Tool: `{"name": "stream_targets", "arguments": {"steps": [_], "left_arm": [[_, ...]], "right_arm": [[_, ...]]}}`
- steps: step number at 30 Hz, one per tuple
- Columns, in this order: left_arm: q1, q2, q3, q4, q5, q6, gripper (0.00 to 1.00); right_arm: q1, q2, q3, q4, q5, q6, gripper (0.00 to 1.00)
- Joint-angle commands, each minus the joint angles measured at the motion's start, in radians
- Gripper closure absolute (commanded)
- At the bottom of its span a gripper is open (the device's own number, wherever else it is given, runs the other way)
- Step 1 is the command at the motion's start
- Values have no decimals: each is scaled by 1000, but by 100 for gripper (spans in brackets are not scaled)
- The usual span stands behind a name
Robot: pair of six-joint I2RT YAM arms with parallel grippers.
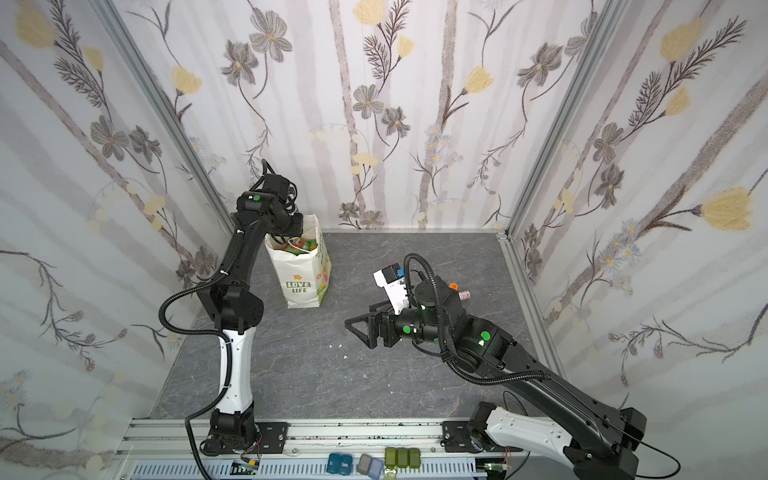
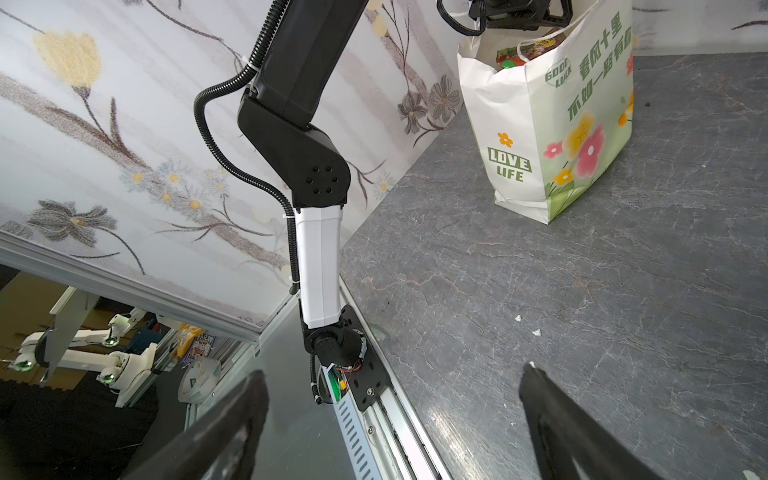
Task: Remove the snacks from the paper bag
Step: 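Lower the left gripper into the bag while the right gripper waits, then close the left gripper on the green packet and lift it from the bag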
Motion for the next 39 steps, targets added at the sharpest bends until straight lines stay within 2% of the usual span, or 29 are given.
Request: {"name": "stream_targets", "arguments": {"steps": [1,8,17,20,22,26,36,39], "left_arm": [[0,-15,-26,80,-70,24,53],[-1,9,-42,54,-82,-27,48],[-8,34,-89,-21,-23,-24,27],[-7,52,-93,-31,-37,-22,27],[-6,61,-99,-31,-52,-26,30],[-1,66,-136,-15,-47,-38,42],[0,-1,-141,-2,-14,-62,90],[1,-28,-141,3,-5,-60,100]], "right_arm": [[1,2,1,40,16,11,6],[2,-2,-15,50,25,17,6],[13,13,-5,63,11,18,5],[20,9,-2,58,23,16,5],[22,5,-2,58,26,15,5],[24,2,3,55,31,14,5],[27,-5,9,56,51,18,5],[27,-14,7,58,62,21,5]]}}
